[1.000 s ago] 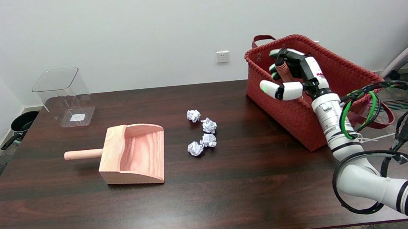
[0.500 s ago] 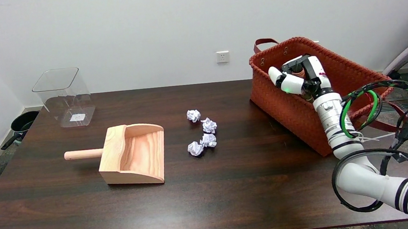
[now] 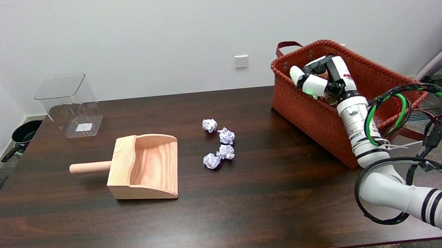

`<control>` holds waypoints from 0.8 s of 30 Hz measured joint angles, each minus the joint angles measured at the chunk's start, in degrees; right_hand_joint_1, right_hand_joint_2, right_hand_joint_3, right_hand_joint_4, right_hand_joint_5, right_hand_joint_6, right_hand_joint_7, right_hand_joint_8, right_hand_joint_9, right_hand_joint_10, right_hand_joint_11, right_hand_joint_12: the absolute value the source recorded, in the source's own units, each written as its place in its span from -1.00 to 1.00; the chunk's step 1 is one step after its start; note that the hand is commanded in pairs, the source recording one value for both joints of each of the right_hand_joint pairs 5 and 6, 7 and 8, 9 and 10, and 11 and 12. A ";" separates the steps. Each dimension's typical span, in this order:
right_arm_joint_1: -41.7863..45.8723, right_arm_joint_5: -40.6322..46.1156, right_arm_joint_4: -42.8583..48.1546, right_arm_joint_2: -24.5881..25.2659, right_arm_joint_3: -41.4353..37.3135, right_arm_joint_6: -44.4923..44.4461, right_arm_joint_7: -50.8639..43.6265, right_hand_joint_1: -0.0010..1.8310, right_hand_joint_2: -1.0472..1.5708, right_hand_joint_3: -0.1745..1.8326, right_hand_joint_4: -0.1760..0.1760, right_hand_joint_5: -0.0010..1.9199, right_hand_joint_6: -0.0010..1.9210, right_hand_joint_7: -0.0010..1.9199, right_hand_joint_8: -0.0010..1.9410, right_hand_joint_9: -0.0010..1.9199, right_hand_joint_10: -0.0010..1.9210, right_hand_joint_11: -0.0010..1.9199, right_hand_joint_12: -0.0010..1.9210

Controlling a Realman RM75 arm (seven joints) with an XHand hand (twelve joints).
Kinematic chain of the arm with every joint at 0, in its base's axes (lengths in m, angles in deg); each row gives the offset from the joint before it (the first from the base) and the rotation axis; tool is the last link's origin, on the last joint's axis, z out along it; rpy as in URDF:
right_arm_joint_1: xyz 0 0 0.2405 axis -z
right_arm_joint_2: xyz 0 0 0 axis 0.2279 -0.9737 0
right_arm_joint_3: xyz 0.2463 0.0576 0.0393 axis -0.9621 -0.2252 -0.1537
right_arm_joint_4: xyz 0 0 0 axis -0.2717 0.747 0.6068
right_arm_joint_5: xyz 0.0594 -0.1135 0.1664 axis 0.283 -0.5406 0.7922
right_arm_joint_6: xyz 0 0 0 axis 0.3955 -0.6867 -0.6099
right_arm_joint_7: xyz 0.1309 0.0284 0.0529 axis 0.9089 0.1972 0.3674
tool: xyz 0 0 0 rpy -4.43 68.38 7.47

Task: Pick up the broom in the basket.

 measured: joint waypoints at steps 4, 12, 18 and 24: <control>-0.90 0.08 0.14 0.12 0.41 -1.02 0.01 -0.06 0.39 -0.11 0.00 1.00 1.00 0.86 0.83 0.84 0.83 0.76 0.76; -2.50 0.12 0.16 0.56 0.96 -2.67 0.03 -0.08 0.44 -0.17 0.00 1.00 1.00 0.88 0.86 0.84 0.84 0.76 0.76; -3.35 0.12 0.14 1.19 1.24 -3.66 0.04 -0.09 0.46 -0.19 0.00 1.00 1.00 0.89 0.87 0.84 0.84 0.76 0.76; -3.92 0.12 0.22 1.82 1.45 -4.48 0.10 -0.09 0.47 -0.19 0.00 1.00 1.00 0.92 0.90 0.87 0.87 0.78 0.78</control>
